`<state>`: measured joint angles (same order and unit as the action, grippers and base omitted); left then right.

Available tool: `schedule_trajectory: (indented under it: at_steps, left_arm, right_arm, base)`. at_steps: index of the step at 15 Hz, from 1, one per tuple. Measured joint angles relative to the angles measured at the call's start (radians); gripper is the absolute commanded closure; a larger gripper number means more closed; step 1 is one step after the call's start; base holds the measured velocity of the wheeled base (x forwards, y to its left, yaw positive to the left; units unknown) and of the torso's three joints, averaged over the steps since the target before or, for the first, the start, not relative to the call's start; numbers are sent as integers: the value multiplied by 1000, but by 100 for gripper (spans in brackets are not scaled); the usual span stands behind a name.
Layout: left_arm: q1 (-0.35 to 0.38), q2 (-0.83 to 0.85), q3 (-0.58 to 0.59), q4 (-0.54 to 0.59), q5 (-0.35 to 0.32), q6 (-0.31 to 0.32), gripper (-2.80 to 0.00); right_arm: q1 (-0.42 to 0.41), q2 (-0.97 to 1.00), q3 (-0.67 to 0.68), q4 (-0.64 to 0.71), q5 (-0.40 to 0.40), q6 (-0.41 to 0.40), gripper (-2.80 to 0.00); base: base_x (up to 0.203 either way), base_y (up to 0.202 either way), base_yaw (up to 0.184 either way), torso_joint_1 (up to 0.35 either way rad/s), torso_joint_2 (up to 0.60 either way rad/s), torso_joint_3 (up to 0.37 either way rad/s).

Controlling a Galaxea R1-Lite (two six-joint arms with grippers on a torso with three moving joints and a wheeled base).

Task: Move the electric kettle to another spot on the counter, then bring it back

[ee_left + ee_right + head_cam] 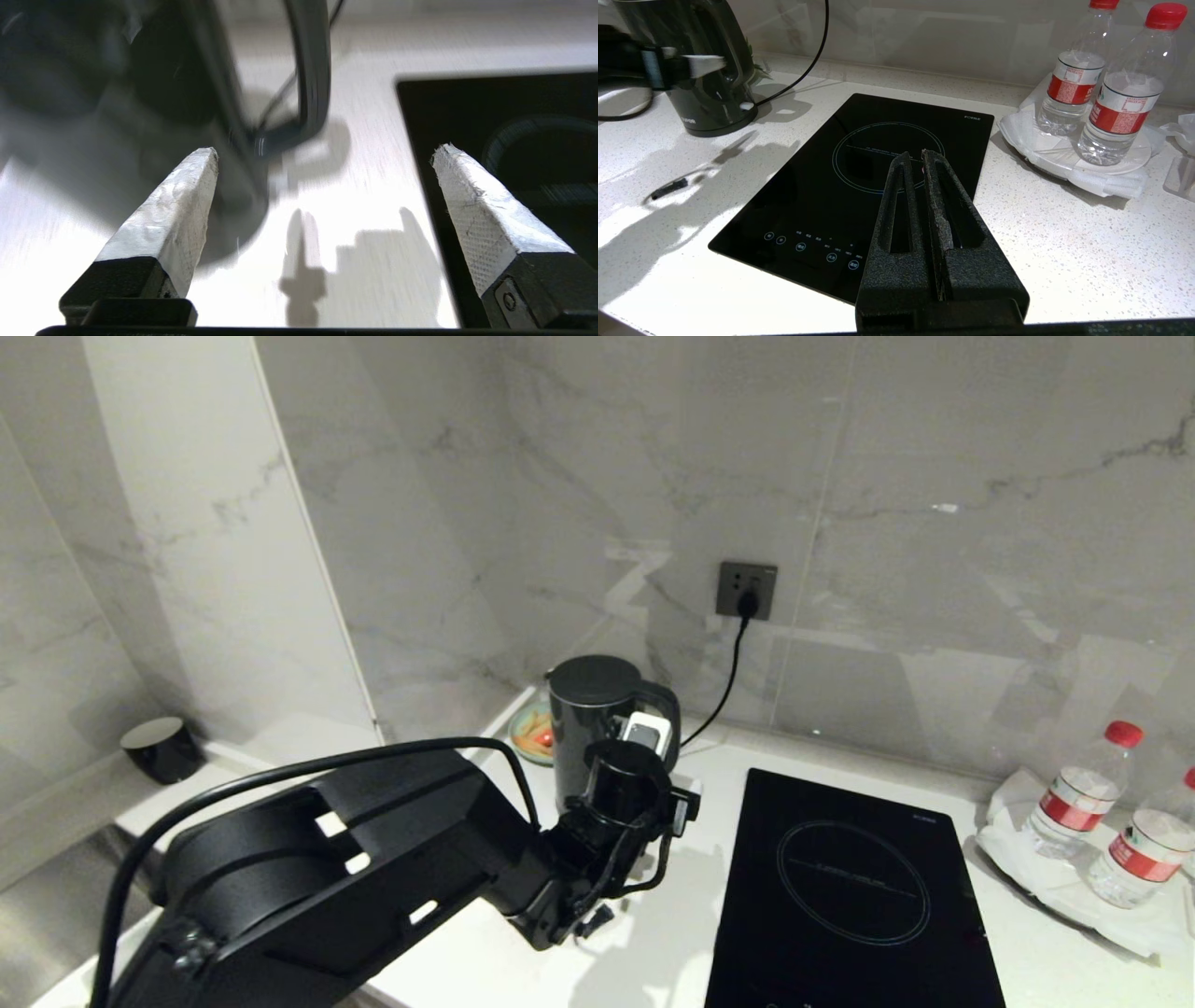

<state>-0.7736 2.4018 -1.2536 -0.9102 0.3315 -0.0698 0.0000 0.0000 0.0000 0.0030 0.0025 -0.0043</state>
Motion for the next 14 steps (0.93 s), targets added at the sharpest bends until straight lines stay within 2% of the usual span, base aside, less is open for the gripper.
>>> schedule_trajectory:
  at_steps: [1,2,7,10,14]
  left_arm:
    - [-2,-59,80,-2,-3,-16,-280]
    - [-2,-118,151,-3,-6,-27,0]
    - [10,-428,460,19,2,-33,0]
    - [35,-661,611,134,13,-5,0]
    - [203,-1062,699,344,19,120,0]
  right_arm:
    - [0,0,0,0,0,0,0]
    - [0,0,0,0,0,0,0]
    - [0,0,0,0,0,0,0]
    - [0,0,0,0,0,0,0]
    - [0,0,0,0,0,0,0]
  base:
    - [0,0,0,0,0,0]
    - [0,0,0,0,0,0]
    - [0,0,0,0,0,0]
    - [0,0,0,0,0,0]
    - [0,0,0,0,0,0]
